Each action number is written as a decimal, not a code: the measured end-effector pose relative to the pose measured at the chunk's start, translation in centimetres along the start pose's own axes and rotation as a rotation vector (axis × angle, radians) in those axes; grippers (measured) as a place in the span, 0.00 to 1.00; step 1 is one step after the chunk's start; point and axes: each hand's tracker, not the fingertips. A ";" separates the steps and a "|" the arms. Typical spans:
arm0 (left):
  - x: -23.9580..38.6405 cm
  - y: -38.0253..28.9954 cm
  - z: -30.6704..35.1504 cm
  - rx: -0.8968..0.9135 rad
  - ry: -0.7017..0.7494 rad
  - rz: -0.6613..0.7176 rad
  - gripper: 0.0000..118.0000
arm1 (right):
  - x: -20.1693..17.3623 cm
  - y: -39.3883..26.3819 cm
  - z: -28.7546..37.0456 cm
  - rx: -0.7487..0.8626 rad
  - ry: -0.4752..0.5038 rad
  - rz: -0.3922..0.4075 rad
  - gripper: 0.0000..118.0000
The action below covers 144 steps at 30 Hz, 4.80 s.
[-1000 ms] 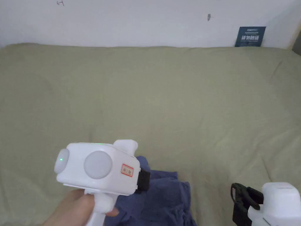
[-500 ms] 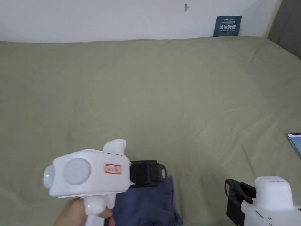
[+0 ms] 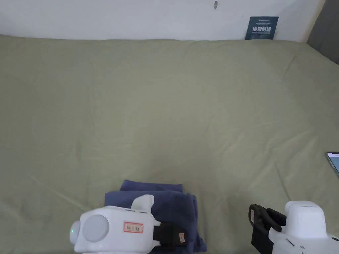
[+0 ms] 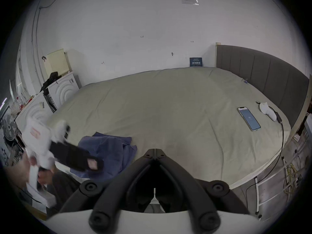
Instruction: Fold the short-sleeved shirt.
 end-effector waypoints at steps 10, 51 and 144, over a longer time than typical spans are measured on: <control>-0.8 0.9 1.4 0.068 -0.040 0.048 0.00 | -0.7 -0.2 -1.7 -0.086 0.072 0.012 0.00; -12.4 6.0 13.0 0.119 -0.144 0.154 0.26 | -0.6 -0.2 -21.6 -0.654 0.935 -0.598 0.00; 20.4 6.4 17.4 1.146 0.766 -0.526 1.00 | -5.4 20.0 1.7 0.600 -0.123 0.231 1.00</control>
